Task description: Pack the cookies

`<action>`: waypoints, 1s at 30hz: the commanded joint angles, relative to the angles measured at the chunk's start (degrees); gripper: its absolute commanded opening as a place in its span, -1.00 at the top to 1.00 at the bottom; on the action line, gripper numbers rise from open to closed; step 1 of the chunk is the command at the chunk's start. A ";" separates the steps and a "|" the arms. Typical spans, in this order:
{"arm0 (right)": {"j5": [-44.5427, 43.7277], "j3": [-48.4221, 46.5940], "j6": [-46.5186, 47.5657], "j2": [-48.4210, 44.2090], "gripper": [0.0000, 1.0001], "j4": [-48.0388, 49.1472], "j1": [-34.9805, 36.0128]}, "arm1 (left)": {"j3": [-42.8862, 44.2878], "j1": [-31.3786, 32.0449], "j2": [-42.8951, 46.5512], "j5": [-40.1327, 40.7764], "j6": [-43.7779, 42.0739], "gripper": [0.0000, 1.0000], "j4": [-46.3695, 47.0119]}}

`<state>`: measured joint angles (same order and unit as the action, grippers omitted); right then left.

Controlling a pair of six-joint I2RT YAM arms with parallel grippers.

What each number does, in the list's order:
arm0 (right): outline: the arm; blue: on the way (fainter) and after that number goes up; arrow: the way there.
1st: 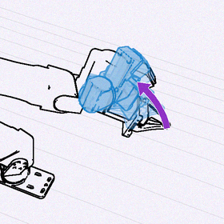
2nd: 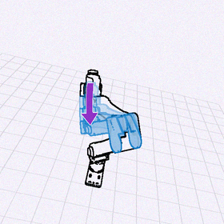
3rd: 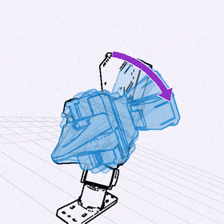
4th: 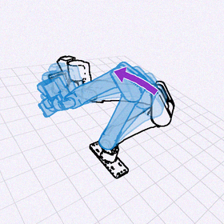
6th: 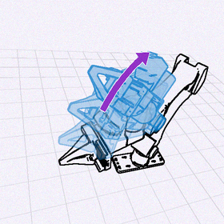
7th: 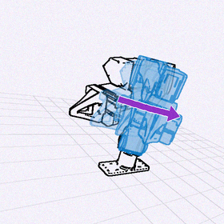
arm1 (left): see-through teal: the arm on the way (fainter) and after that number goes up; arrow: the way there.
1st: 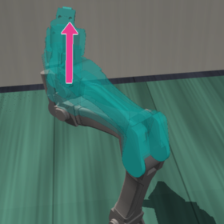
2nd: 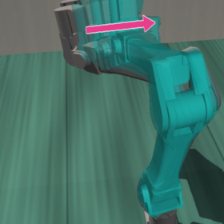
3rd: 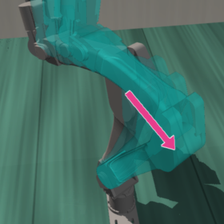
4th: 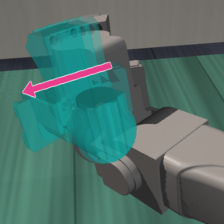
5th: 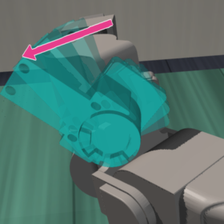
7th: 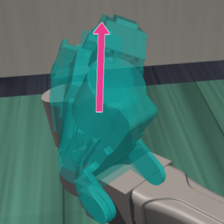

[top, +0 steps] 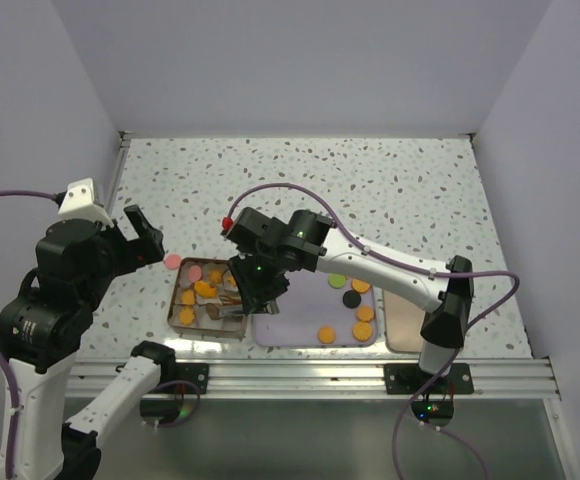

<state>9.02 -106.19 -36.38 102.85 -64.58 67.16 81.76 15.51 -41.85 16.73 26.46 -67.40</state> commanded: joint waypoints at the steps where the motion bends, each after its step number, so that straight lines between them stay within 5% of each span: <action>1: 2.41 -2.35 0.43 0.07 0.26 2.35 0.08 | 0.16 0.22 0.19 0.84 0.70 -1.00 0.51; 20: 2.50 -4.90 0.87 2.89 0.05 2.35 0.08 | -1.25 0.22 -0.43 0.67 0.26 -1.00 2.09; 30: -4.44 -7.54 1.31 -2.29 0.07 -3.44 -0.27 | -1.34 0.22 -0.08 0.85 0.26 -1.00 1.74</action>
<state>7.88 -110.13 -35.97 105.89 -65.30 67.11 80.34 15.51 -42.02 16.78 26.44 -66.96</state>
